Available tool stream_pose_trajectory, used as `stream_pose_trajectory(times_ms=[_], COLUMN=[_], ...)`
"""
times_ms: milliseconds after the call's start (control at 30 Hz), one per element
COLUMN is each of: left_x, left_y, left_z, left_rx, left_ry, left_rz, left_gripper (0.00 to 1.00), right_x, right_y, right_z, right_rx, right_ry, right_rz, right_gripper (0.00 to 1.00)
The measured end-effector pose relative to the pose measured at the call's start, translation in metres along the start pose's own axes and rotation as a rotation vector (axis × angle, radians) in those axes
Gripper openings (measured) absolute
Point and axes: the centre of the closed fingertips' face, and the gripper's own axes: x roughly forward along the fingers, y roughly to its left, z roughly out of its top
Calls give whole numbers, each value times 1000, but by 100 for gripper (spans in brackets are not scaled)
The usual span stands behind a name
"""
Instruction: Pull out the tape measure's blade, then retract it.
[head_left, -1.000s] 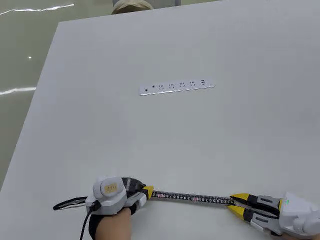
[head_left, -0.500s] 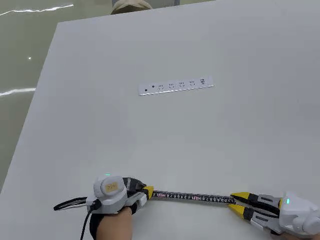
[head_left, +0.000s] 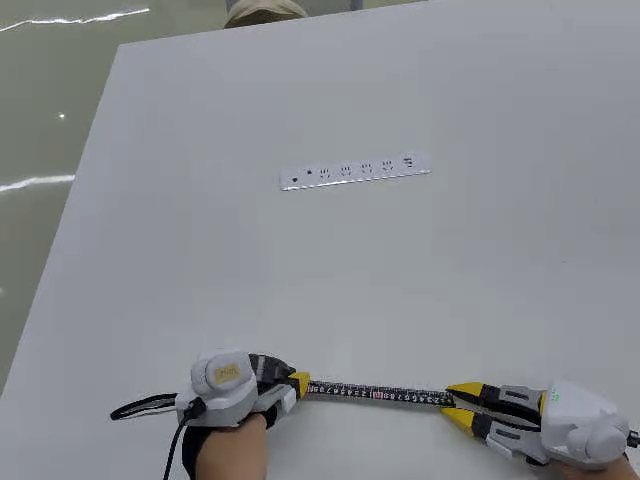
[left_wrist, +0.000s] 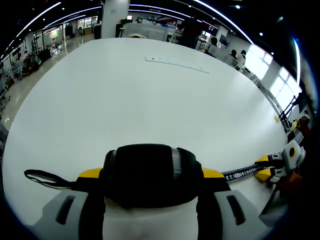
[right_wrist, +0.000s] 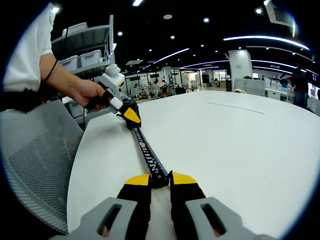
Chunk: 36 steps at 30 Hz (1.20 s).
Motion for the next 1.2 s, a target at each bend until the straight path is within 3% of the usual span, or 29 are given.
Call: stream_pose_trajectory(times_ms=[1200], left_x=[-1], left_y=[0], left_z=[0], left_rx=[-2], left_ry=[-5], left_rz=[-2], left_gripper=[73], right_x=[22], right_y=[4], right_z=[9], right_rx=[0], right_ry=[2], right_rz=[43], right_gripper=[13])
